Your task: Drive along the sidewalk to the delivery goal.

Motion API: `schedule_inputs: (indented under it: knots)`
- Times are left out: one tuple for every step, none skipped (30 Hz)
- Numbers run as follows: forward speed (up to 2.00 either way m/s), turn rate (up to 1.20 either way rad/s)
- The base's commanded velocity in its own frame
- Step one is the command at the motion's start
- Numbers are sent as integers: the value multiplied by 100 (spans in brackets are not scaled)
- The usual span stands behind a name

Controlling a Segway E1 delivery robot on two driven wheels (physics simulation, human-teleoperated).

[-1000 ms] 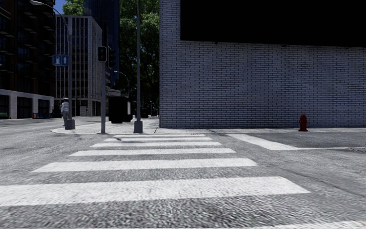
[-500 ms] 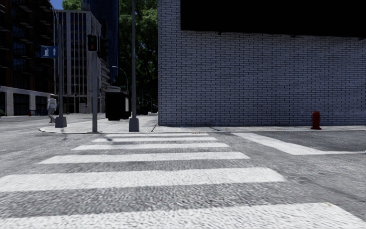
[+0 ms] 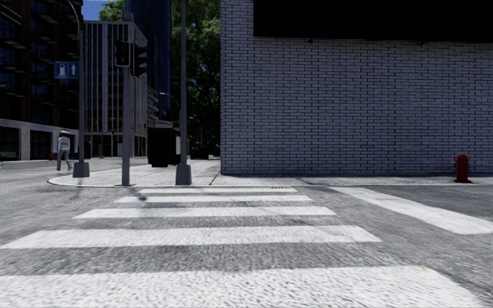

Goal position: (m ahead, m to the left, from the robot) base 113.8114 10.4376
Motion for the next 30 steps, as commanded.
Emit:
schedule_inputs:
  knots:
    - [155,25]
    - [155,25]
    - [155,25]
    - [155,25]
    - [155,25]
    - [155,25]
    - [155,25]
    - [155,25]
    - [155,25]
    - [155,25]
    - [155,23]
    - [155,19]
    - [154,15]
    - [154,15]
    - [154,13]
    - [154,6]
    - [154,0]
    - [154,0]
    - [154,0]
    - [154,0]
    - [154,0]
    - [154,0]
    - [154,0]
    - [154,0]
    - [154,0]
    - [154,0]
    - [154,0]
    - [154,0]
    - [154,0]
    - [154,0]
